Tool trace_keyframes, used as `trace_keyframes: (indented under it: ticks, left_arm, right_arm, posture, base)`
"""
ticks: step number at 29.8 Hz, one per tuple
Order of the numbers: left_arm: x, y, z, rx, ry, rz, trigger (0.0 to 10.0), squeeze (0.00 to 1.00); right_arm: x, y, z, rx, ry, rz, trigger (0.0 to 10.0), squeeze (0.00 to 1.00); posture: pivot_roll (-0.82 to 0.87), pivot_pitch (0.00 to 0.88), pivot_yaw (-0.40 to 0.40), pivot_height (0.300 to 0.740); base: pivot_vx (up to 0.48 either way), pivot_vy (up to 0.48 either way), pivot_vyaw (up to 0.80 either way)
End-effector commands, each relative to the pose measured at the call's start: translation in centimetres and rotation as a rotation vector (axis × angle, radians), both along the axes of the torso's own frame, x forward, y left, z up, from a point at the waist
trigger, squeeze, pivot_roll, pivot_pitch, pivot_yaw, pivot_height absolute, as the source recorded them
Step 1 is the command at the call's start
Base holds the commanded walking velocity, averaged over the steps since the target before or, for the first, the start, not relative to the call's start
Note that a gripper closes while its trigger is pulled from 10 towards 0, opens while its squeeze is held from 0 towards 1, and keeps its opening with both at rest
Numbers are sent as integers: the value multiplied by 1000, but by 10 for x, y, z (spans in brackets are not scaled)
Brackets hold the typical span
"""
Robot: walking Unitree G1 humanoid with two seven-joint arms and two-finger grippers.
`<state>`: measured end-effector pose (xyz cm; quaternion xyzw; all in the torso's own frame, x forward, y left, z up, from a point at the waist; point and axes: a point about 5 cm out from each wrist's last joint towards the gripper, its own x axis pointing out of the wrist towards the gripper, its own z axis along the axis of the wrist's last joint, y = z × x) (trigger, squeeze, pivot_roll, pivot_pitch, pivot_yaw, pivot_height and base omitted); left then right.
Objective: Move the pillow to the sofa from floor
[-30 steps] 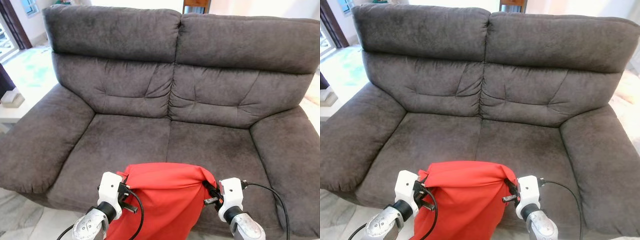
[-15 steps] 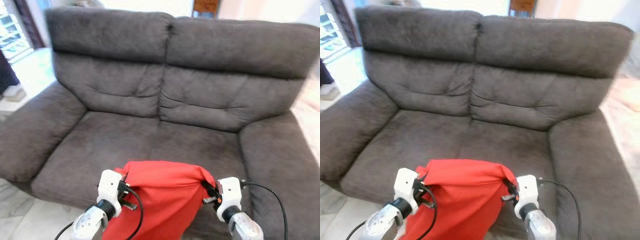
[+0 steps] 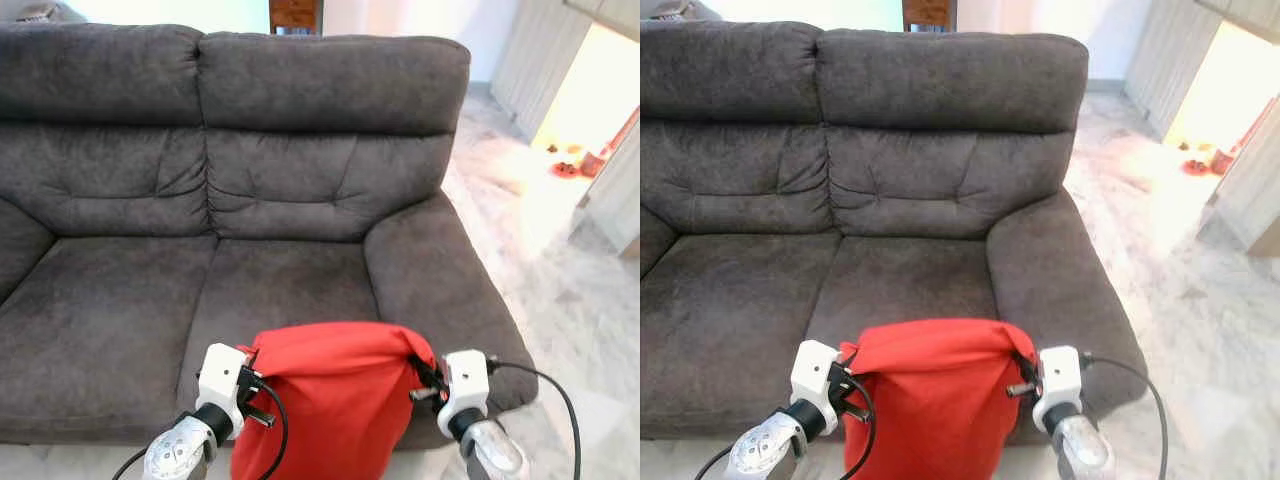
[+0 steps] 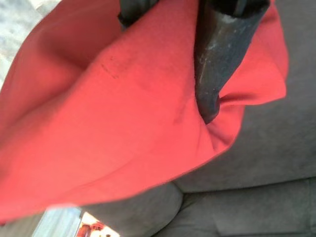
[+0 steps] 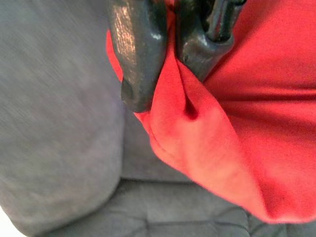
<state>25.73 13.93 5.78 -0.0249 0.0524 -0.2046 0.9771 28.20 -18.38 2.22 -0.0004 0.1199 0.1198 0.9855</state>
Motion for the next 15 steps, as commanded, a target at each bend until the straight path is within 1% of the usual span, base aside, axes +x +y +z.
trace_keyframes:
  ticks: [1, 4, 8, 10, 12, 14, 15]
  left_arm:
    - [6, 9, 17, -6, -91, 31, 10000, 0]
    - [6, 9, 20, -9, -98, 34, 10000, 0]
    - [9, 9, 28, -16, -129, 44, 10000, 0]
    - [11, 10, 40, -3, -176, 58, 10000, 0]
    - [12, 11, 45, 11, -197, 61, 10000, 0]
    - [17, 13, 61, 21, -250, 73, 10000, 0]
    - [22, 15, 78, 23, -304, 80, 10000, 0]
  right_arm:
    - [6, -6, 10, 13, -55, -45, 10000, 0]
    - [6, -4, 12, 16, -72, -35, 10000, 0]
    - [9, -3, 20, 42, -127, -46, 10000, 0]
    - [13, -3, 33, 50, -199, -69, 10000, 0]
    - [15, -4, 39, 64, -228, -81, 10000, 0]
    - [20, -3, 54, 67, -297, -90, 10000, 0]
    - [26, -4, 68, 56, -348, -108, 10000, 0]
  posture:
    - [72, 101, 11, 740]
    - [70, 100, 11, 740]
    - [70, 99, 11, 740]
    - [70, 99, 12, 740]
    - [69, 100, 12, 740]
    - [73, 99, 12, 740]
    - [72, 99, 12, 740]
  base:
    - [0, 0, 0]
    - [0, 0, 0]
    - [0, 0, 0]
    - [0, 0, 0]
    - [0, 0, 0]
    - [0, 0, 0]
    - [0, 0, 0]
